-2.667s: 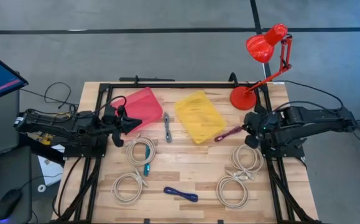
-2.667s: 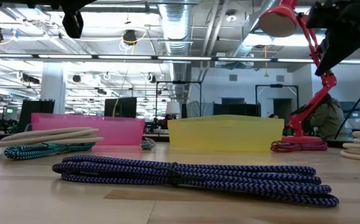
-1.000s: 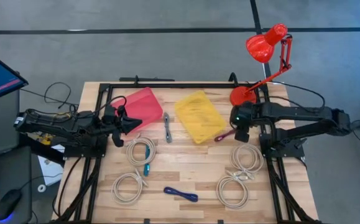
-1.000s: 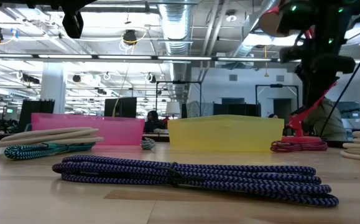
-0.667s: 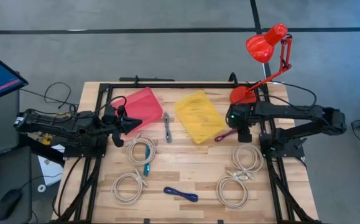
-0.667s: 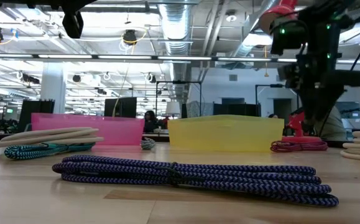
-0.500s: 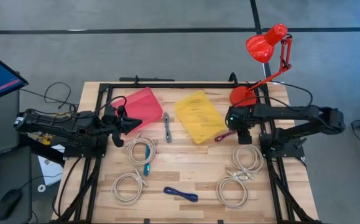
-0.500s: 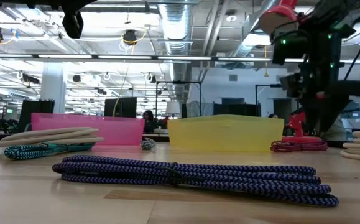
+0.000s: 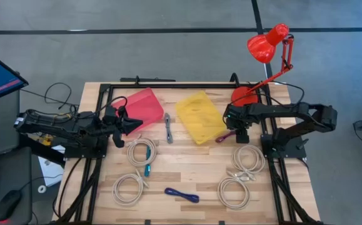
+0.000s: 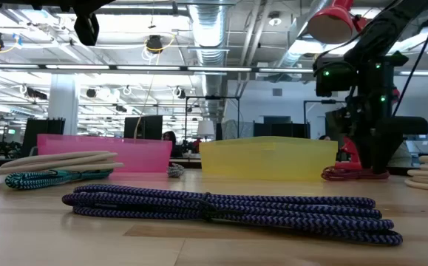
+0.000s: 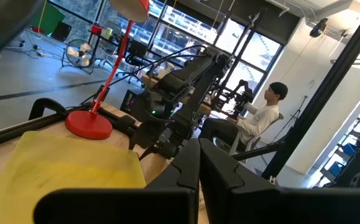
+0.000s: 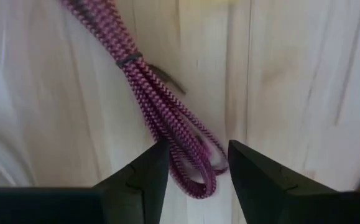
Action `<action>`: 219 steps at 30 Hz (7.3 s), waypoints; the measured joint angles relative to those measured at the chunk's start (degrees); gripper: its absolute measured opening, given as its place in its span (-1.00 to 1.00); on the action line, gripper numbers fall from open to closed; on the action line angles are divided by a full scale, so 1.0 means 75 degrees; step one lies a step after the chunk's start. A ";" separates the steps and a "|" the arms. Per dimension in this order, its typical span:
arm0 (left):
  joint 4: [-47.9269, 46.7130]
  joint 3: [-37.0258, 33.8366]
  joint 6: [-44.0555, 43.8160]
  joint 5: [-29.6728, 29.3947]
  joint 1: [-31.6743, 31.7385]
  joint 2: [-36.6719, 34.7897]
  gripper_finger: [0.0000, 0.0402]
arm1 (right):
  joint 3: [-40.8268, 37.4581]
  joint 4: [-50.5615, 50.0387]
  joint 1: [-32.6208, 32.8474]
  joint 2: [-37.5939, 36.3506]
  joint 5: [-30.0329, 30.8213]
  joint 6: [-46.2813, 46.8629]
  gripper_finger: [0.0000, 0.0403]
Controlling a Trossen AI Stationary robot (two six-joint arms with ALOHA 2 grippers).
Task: Pick & Place USB Port
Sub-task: Put the pink charger cable into the yellow transparent bin, then put the white HDMI cable into the pink transparent bin
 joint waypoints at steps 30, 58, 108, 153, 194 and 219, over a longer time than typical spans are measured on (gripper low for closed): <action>0.0003 0.0000 -0.0006 0.0000 0.0000 0.0000 -0.97 | 0.1050 -0.3499 0.0530 -0.1704 -0.0112 0.0449 -0.99; 0.0006 0.0000 -0.0009 0.0000 0.0000 0.0000 -0.97 | 0.6030 -0.2629 0.0780 0.2060 0.0774 0.4496 -1.00; 0.0003 0.0000 -0.0006 0.0003 0.0000 0.0003 -0.97 | 0.6030 -0.1017 0.0202 0.4466 0.0547 0.4231 -0.71; 0.0003 0.0000 -0.0006 0.0003 0.0000 0.0000 -0.97 | 0.8084 -0.2573 0.1148 0.2356 -0.0438 0.2884 -1.00; 0.0006 0.0000 -0.0006 0.0006 -0.0009 0.0000 -0.97 | 0.3322 -0.3525 0.5367 -0.3562 -0.0237 0.8886 -1.00; 0.0006 0.0000 -0.0006 0.0006 -0.0009 0.0000 -0.97 | 0.3319 -0.5093 0.6442 -0.1430 -0.0032 1.4054 -0.84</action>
